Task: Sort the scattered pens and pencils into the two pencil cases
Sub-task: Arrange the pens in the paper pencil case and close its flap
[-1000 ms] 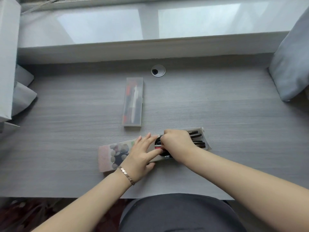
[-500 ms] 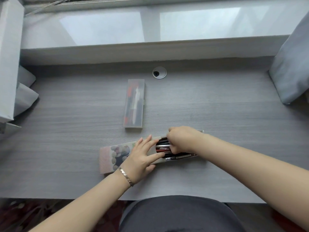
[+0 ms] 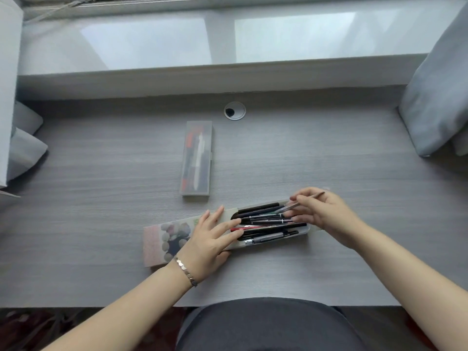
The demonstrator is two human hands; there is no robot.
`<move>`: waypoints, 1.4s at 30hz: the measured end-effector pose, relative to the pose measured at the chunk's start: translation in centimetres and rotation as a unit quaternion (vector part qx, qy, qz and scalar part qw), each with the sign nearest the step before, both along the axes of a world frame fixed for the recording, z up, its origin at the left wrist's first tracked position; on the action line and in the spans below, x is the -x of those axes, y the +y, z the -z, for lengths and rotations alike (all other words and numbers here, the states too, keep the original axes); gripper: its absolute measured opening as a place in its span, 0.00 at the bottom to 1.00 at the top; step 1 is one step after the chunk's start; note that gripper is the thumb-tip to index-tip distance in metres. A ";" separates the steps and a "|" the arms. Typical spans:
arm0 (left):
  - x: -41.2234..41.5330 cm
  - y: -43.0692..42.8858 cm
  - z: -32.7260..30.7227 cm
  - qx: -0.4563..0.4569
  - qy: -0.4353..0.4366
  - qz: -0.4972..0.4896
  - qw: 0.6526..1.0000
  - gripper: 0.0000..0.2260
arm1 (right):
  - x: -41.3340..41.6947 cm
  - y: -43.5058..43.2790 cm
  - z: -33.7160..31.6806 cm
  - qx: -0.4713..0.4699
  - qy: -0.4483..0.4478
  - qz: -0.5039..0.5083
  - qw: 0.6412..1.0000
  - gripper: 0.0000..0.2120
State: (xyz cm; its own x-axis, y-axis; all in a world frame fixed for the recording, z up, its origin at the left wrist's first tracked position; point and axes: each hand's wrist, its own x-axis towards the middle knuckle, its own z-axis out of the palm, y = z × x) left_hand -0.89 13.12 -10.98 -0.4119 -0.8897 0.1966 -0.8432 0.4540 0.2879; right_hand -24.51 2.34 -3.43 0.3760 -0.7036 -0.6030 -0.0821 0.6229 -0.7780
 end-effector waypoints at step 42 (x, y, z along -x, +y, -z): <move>2.2 -0.6 -1.4 -0.019 -0.164 -0.004 0.986 0.40 | 1.5 -1.2 2.7 0.374 0.438 -0.356 0.736 0.10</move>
State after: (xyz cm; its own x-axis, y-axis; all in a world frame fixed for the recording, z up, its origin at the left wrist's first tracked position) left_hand -3.10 12.51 -9.56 -0.4407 -0.8974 0.0199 -0.8974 0.4410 0.0150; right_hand -25.98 1.18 -6.12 0.5068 -0.7752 -0.3772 -0.8550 -0.3961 -0.3348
